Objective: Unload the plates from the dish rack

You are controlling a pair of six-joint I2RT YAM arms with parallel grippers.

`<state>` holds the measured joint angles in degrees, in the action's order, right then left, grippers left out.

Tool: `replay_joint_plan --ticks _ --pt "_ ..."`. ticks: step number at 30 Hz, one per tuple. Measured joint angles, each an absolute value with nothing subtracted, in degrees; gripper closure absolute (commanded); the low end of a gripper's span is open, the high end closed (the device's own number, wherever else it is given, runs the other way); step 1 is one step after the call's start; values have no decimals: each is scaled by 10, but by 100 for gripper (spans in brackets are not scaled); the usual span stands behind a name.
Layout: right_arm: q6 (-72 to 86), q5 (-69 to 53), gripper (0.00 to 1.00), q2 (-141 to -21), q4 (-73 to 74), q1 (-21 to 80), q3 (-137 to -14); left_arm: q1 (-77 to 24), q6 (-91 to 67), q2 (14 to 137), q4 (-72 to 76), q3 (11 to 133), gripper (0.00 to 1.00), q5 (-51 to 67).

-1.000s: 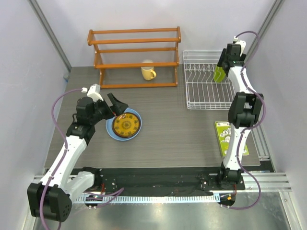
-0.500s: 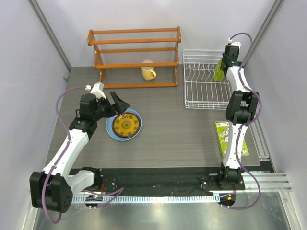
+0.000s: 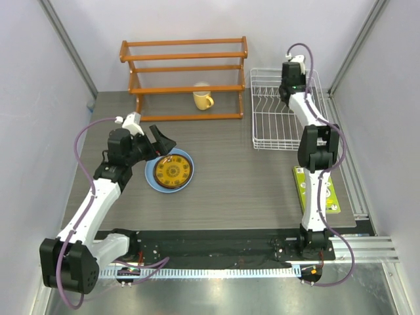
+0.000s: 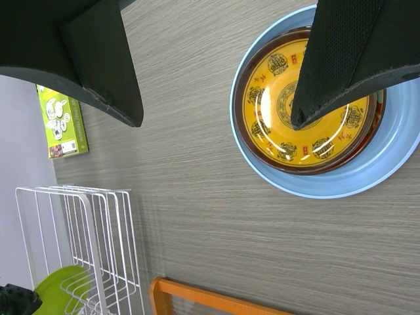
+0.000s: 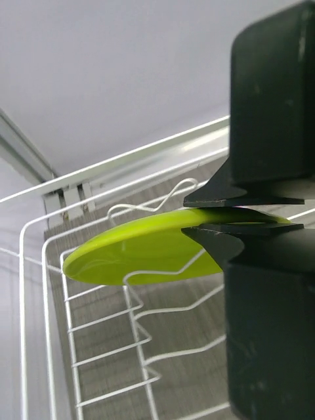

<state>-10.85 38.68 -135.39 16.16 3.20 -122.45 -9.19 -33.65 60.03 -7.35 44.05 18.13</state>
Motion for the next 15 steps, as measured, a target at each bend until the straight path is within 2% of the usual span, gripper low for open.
replay_joint_plan --ticks 6,11,15 --pt "-183 489 97 -1289 88 69 -1134 -92 -329 587 -81 441 6 176" --pt "-206 524 96 -1207 47 62 -1066 -92 -325 582 -85 440 7 175" --pt "-192 532 96 -1152 49 56 -1058 -92 -326 575 -86 438 6 176"
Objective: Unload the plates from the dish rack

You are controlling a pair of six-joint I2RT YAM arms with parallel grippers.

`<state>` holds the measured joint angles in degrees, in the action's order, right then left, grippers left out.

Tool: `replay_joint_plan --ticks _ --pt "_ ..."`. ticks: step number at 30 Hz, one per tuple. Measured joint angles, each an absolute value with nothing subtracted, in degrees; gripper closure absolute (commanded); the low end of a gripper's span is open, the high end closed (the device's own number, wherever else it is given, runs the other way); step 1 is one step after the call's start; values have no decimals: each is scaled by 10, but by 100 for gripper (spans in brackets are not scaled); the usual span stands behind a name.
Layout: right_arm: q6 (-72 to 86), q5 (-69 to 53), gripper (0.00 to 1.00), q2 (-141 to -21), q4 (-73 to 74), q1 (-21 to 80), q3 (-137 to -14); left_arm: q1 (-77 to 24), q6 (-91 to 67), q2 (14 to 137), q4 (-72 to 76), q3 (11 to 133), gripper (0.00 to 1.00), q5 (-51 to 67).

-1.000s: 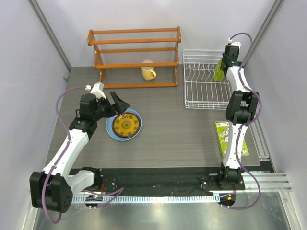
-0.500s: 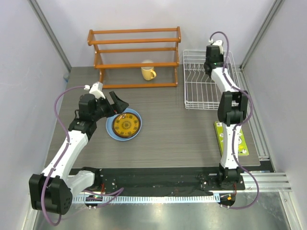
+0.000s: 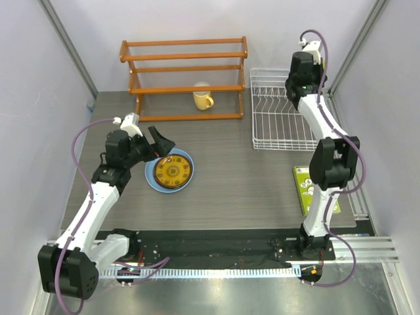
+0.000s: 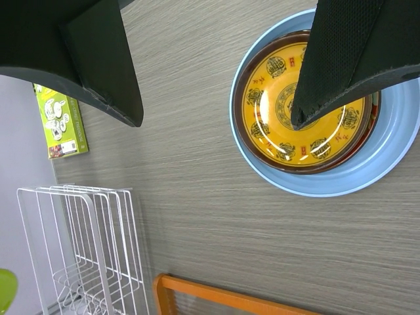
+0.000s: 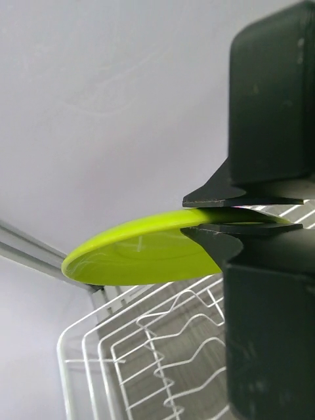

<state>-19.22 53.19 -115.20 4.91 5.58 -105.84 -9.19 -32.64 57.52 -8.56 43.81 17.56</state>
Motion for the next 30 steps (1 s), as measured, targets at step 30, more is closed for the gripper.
replay_joint_plan --ticks 30 --pt "365 -204 93 -747 51 196 -537 -153 -463 651 232 300 12 233"
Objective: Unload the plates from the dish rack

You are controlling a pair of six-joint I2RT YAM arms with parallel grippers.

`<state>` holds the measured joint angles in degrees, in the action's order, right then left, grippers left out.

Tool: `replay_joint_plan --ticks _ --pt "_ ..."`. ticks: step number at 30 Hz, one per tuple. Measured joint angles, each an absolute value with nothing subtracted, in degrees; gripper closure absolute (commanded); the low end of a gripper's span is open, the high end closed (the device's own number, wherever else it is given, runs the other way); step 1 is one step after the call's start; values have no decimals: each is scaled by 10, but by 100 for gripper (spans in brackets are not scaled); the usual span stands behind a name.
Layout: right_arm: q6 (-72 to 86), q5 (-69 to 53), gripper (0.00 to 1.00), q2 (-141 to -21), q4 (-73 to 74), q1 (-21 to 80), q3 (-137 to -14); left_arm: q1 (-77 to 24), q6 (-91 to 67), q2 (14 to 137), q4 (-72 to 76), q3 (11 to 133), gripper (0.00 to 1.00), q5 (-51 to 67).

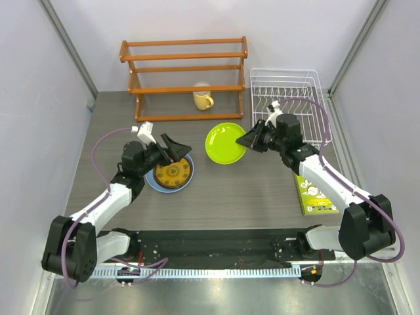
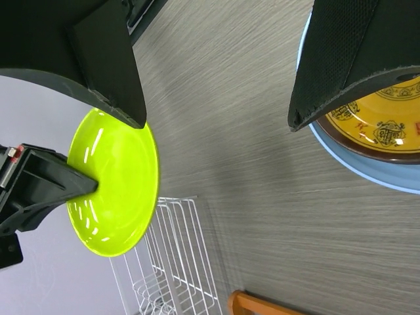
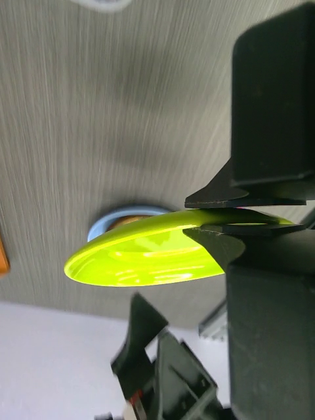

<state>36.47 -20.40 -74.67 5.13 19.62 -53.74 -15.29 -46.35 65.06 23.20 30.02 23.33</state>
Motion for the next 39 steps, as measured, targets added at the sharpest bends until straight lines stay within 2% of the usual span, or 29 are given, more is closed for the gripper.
replay_joint_plan --ticks 12,19,30,39 --pt "452 -276 92 -751 -69 239 -514 -188 -472 691 287 297 14 214" --pt "436 -248 92 -754 -53 245 -515 -194 -475 688 285 297 14 191" --pt "402 -194 92 -750 -3 244 -519 -194 -447 603 231 297 13 130" --pt "411 -202 92 -787 -24 265 -519 -200 -469 659 268 297 18 144"
